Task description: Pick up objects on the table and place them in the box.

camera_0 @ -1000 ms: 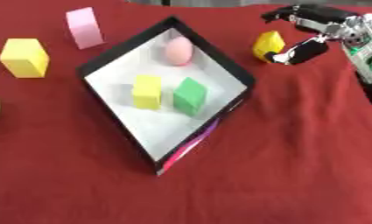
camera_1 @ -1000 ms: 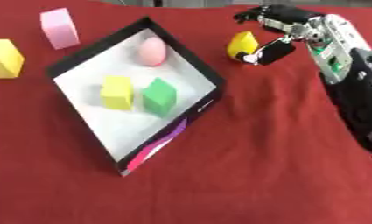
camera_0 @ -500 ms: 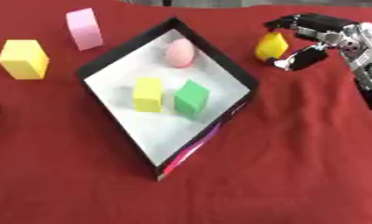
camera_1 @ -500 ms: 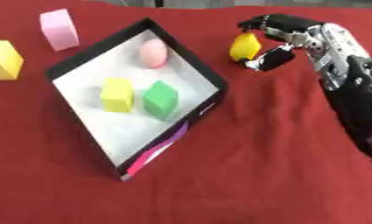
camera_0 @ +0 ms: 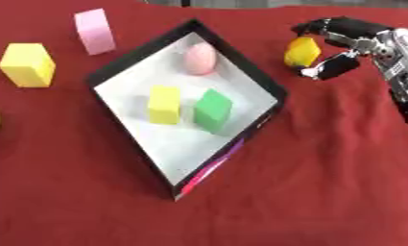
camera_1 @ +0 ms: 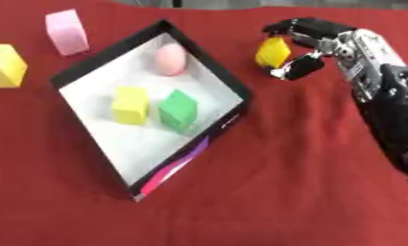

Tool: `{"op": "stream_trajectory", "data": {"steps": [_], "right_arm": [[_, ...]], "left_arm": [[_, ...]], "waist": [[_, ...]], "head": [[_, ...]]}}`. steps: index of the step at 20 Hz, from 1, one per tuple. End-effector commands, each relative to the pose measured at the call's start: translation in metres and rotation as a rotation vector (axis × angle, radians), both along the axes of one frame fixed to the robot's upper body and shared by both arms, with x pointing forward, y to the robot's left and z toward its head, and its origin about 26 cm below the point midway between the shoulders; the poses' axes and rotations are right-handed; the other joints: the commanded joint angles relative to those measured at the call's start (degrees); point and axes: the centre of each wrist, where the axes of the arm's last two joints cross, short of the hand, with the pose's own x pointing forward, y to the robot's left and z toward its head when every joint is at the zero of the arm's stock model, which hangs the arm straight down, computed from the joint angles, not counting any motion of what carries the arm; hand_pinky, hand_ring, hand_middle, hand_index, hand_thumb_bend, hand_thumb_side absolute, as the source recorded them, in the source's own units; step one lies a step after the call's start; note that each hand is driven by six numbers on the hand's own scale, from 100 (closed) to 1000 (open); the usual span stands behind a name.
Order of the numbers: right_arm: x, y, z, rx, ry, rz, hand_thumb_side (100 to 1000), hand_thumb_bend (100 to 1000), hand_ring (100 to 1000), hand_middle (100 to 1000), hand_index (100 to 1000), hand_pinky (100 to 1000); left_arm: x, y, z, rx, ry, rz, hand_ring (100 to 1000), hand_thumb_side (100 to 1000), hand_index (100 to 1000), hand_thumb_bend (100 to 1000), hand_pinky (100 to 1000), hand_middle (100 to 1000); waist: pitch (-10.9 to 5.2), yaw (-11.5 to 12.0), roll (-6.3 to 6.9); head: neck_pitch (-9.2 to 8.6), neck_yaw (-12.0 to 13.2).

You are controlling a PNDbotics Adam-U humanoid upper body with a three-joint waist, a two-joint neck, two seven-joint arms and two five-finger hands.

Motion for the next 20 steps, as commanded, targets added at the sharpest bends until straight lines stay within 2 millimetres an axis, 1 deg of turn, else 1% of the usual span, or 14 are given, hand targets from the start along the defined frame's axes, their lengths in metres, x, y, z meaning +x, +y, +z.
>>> {"op": "stream_trajectory", "data": {"steps": [1,2,3,7,8,9,13,15,17,20], "right_arm": [[-0.0052,-0.0145,0.0192,-0.035,-0.043,-0.041,552,362,924,858,995,966],[-0.0050,-0.0153,0.0183,-0.038,-0.043,-0.045,552,356,917,851,993,958],[-0.0049,-0.0160,0.0174,-0.040,-0.044,-0.048,550,372,910,844,990,949],[-0.0047,-0.0180,0.0151,-0.046,-0.042,-0.056,547,355,863,828,987,895],[-0.0051,-0.0186,0.0153,-0.048,-0.043,-0.058,547,377,864,829,987,894],[-0.0055,-0.0191,0.0156,-0.051,-0.046,-0.060,549,379,864,829,986,893],[-0.0062,-0.0210,0.0155,-0.051,-0.049,-0.067,531,365,852,822,984,882],[-0.0058,-0.0210,0.0151,-0.045,-0.045,-0.068,509,331,828,801,980,858],[-0.0054,-0.0205,0.0146,-0.031,-0.039,-0.068,478,278,794,775,973,823],[-0.0050,-0.0188,0.0147,-0.002,-0.030,-0.064,423,198,726,727,943,756]], "left_arm": [[-0.0032,0.0043,0.0108,0.029,-0.028,0.008,858,718,720,127,696,756],[-0.0031,0.0042,0.0108,0.029,-0.028,0.007,858,720,720,126,696,755],[-0.0030,0.0042,0.0107,0.028,-0.027,0.006,858,721,719,123,697,755],[-0.0028,0.0047,0.0101,0.027,-0.024,0.007,859,723,717,120,698,753],[-0.0029,0.0049,0.0100,0.028,-0.023,0.008,860,723,717,119,698,753],[-0.0029,0.0051,0.0099,0.029,-0.023,0.008,860,723,716,119,698,753],[-0.0026,0.0045,0.0101,0.033,-0.022,0.004,861,725,715,115,699,752],[-0.0023,0.0041,0.0100,0.034,-0.021,0.001,861,726,714,112,699,751],[-0.0021,0.0043,0.0097,0.035,-0.018,0.001,862,727,713,108,699,751],[-0.0019,0.0044,0.0094,0.035,-0.017,0.000,863,728,712,105,700,751]], "waist": [[-0.84,0.2,0.11],[-0.77,0.2,0.09],[-0.70,0.2,0.07],[-0.59,0.2,0.10],[-0.62,0.1,0.12],[-0.65,0.1,0.14],[-0.79,-0.1,0.22],[-0.81,-0.2,0.29],[-0.82,-0.2,0.37],[-0.82,-0.3,0.46]], "head": [[-1.07,-0.3],[-1.18,-0.3],[-1.26,-0.3],[-1.21,-0.3],[-1.11,-0.2],[-0.99,-0.2],[-0.92,-0.2],[-0.92,-0.2],[-0.78,-0.2],[-0.66,-0.3]]}}
